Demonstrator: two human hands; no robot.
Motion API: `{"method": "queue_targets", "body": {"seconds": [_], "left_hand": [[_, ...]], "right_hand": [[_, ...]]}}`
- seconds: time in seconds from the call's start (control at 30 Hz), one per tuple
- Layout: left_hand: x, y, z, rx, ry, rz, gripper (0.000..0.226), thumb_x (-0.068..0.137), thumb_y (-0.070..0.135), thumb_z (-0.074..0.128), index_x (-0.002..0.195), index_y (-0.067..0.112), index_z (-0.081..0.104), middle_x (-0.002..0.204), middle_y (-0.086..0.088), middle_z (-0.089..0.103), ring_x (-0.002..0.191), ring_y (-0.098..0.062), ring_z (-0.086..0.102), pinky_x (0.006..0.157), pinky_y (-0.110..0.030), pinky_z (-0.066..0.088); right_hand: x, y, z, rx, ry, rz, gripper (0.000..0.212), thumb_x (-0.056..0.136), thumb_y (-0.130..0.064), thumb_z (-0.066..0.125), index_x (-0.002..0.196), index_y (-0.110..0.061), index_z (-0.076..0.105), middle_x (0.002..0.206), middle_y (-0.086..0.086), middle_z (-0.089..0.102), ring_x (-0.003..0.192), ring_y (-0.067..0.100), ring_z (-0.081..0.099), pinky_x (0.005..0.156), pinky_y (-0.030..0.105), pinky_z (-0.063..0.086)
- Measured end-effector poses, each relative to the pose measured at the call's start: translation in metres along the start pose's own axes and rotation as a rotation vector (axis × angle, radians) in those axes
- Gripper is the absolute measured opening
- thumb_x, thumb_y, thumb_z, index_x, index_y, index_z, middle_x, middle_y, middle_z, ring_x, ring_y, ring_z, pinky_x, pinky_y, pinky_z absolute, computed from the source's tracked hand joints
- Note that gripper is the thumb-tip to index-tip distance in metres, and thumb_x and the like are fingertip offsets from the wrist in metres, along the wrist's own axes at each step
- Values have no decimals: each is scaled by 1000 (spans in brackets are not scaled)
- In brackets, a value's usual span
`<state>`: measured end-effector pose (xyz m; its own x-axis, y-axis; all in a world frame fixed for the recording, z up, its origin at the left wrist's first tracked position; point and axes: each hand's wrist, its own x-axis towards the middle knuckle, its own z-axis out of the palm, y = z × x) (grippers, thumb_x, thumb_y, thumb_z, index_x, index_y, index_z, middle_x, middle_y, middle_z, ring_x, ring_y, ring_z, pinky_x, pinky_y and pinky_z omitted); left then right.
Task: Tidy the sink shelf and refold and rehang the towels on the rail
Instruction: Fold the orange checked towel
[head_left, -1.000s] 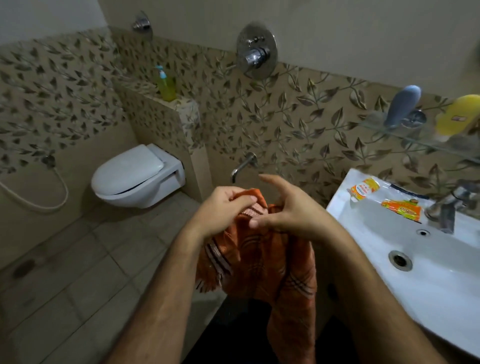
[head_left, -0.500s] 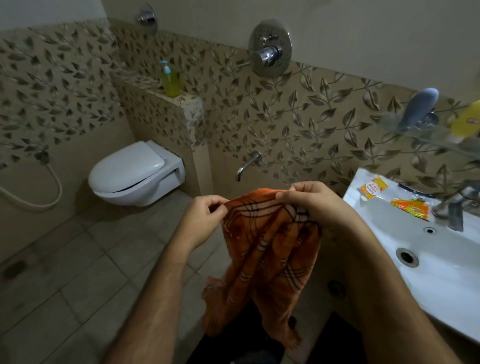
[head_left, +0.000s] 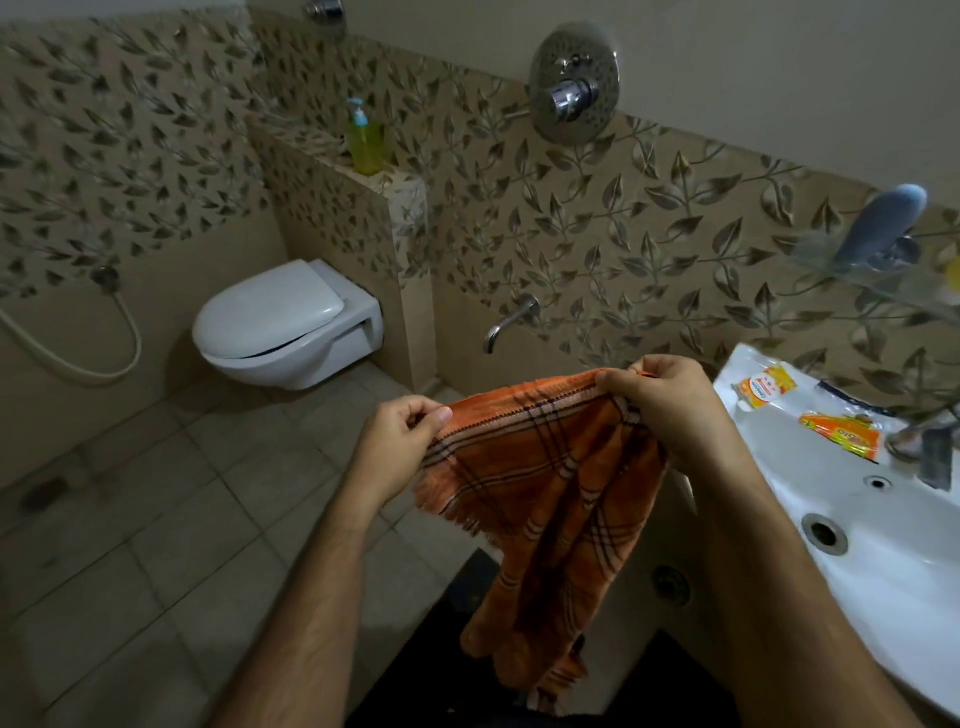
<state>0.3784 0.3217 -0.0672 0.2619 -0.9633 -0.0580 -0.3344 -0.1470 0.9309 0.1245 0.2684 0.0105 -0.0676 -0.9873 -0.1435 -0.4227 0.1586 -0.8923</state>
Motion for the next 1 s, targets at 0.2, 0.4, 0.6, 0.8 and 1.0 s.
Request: {"method": "queue_targets", "body": {"seconds": [0.2, 0.4, 0.6, 0.8, 1.0], "left_hand": [[7, 24, 26, 4, 270, 4, 20, 86, 33, 63, 74, 18, 69, 70, 4, 70, 71, -17, 66, 71, -37, 52], [7, 37, 32, 235, 450, -24, 15, 88, 26, 65, 82, 17, 75, 81, 3, 73, 79, -18, 67, 74, -32, 52], [-4, 48, 71, 116, 337, 24, 32, 88, 23, 68, 120, 27, 66, 73, 8, 71, 74, -9, 68, 70, -26, 50], [-7, 66, 93, -27, 0, 152, 55, 93, 7, 56, 137, 40, 52, 57, 12, 50, 54, -7, 46, 61, -23, 43], [3, 74, 86, -9, -163, 204, 46, 92, -1, 52, 104, 39, 71, 92, -1, 73, 89, -6, 66, 85, -21, 49]], "right_hand": [[21, 12, -2, -119, -49, -72, 44, 72, -19, 84, 111, -19, 62, 93, 4, 68, 79, 16, 66, 72, 29, 51], [45, 31, -33, -272, 60, -163, 19, 82, -23, 76, 68, -15, 66, 63, 1, 64, 64, 18, 64, 57, 26, 45], [36, 24, -9, -168, -208, -333, 20, 86, -25, 71, 70, -14, 66, 63, 5, 68, 58, 16, 64, 57, 32, 50], [27, 20, -1, -177, -504, -450, 24, 92, -20, 66, 68, -24, 61, 58, -7, 57, 52, 0, 51, 52, 21, 40], [31, 14, -14, -41, -680, -393, 16, 92, -15, 67, 77, -8, 65, 62, -6, 57, 55, 2, 51, 54, 17, 40]]}}
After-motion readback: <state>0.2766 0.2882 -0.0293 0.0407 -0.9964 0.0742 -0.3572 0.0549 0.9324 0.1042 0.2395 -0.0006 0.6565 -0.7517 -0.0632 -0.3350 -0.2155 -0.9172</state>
